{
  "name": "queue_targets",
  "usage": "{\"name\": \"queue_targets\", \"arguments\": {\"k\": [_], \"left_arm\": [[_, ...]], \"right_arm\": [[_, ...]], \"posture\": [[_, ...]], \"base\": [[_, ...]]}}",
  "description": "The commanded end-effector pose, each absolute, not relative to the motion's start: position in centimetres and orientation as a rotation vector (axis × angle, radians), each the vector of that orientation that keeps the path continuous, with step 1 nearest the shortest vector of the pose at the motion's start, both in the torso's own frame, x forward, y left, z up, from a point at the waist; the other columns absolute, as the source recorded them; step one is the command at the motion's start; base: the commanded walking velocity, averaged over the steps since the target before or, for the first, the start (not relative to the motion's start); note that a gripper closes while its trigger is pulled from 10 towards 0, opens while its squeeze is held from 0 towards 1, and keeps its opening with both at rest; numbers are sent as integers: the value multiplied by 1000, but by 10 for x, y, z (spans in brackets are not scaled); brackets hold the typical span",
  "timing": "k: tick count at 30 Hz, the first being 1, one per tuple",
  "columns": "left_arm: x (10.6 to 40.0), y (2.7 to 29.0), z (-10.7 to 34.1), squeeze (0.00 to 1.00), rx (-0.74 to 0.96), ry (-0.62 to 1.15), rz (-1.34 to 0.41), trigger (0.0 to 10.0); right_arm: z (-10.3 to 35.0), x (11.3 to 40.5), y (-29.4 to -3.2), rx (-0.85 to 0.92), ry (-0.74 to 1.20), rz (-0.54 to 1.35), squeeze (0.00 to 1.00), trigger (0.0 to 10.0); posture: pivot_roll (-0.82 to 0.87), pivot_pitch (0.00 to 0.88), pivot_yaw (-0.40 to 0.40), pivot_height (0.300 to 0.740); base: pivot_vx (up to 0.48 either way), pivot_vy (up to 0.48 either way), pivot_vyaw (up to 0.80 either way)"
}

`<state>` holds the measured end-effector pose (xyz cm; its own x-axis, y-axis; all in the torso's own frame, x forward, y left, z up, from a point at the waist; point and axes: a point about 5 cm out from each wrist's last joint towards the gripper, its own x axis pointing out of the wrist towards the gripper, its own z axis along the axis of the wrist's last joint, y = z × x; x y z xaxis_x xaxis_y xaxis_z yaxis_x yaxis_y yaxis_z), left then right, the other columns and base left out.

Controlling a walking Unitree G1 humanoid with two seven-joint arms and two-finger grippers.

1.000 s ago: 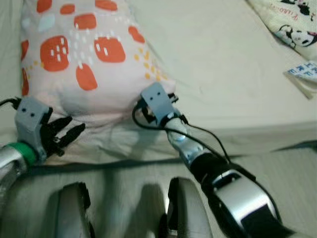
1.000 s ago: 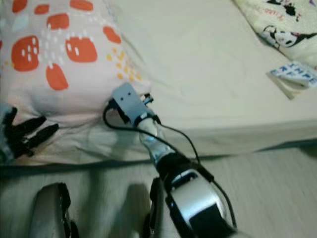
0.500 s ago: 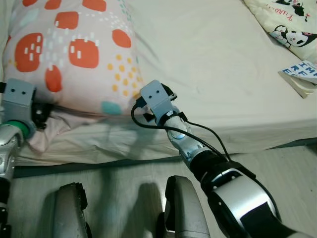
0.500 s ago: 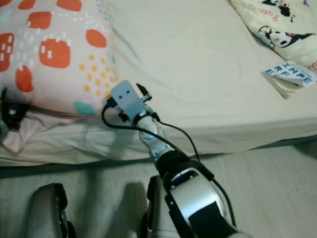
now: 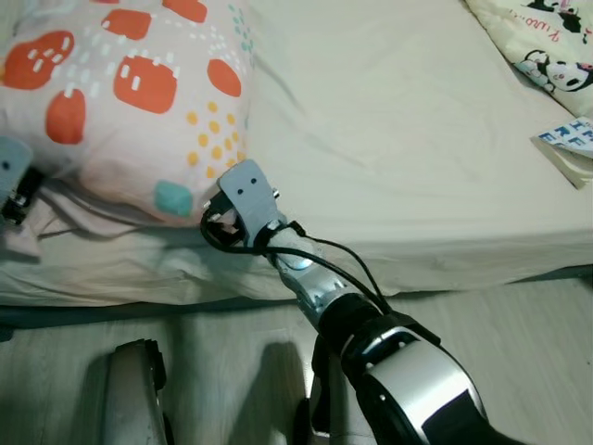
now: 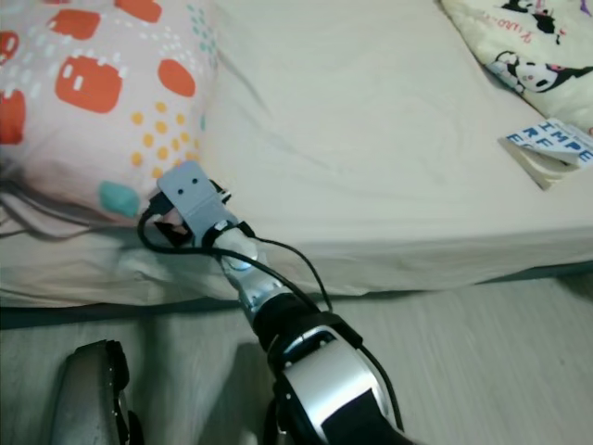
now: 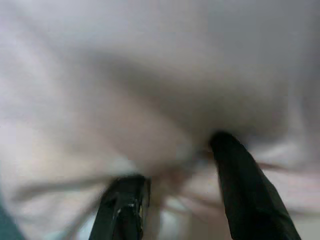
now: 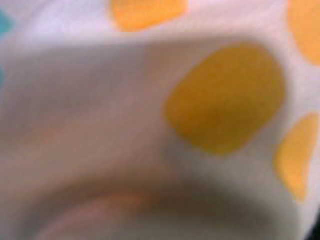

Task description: Clean up the room

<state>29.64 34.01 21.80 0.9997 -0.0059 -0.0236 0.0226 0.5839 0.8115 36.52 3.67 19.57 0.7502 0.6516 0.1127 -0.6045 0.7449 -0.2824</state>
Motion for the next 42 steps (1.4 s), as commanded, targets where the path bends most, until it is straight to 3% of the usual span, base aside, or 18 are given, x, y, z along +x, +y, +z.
{"name": "queue_targets", "arguments": {"k": [1,9,13,15,17,18,22,27,28,29,31,32,33,35,37,42], "left_arm": [[290,343,182,0,1013,140,-50,10000],[277,366,149,0,1156,321,63,10000],[275,371,149,0,1150,338,104,10000],[272,361,146,0,981,334,48,10000],[270,360,147,0,943,331,41,10000],[265,364,149,0,975,338,50,10000],[261,365,156,0,1044,311,39,10000],[264,328,173,0,814,138,-120,10000],[263,298,182,0,570,63,-231,10000],[263,298,182,0,570,63,-231,10000],[244,226,199,0,172,-41,-555,10000],[234,204,203,0,77,-58,-655,10000],[234,204,203,0,77,-58,-655,10000],[220,175,202,0,-18,-82,-709,10000],[220,175,202,0,-18,-82,-709,10000],[219,170,187,0,16,-113,-475,10000]], "right_arm": [[180,359,39,-215,-160,734,0,10000],[145,353,20,-282,-65,834,0,10000],[132,353,3,-316,-25,825,0,10000],[120,354,-17,-356,8,821,0,10000],[117,354,-26,-376,9,817,0,10000],[115,354,-38,-365,7,816,0,10000],[120,355,-43,-317,-35,822,0,10000],[135,354,-47,-203,-117,841,0,10000],[143,355,-50,-136,-151,825,0,10000],[143,355,-50,-136,-151,825,0,10000],[156,353,-58,2,-213,754,0,10000],[159,351,-61,41,-228,729,0,10000],[159,351,-61,41,-228,729,0,10000],[156,341,-69,101,-231,694,0,10000],[156,341,-69,101,-231,694,0,10000],[125,311,-100,158,-131,609,0,10000]], "posture": [[162,314,-144,525],[142,307,-143,525],[130,303,-139,525],[130,293,-129,525],[129,287,-122,525],[128,283,-115,525],[131,277,-108,525],[148,264,-103,525],[159,253,-103,525],[159,253,-103,525],[168,226,-101,525],[168,226,-101,525],[168,226,-101,525],[162,196,-92,525],[162,196,-92,525],[155,143,-85,525]], "base": [[0,0,0],[0,0,0],[0,0,0],[0,0,0],[0,0,0],[0,0,0],[0,0,0],[0,0,0],[0,0,0],[0,0,0],[0,0,0],[0,0,0],[0,0,0],[0,0,0],[0,0,0],[0,0,0]]}}
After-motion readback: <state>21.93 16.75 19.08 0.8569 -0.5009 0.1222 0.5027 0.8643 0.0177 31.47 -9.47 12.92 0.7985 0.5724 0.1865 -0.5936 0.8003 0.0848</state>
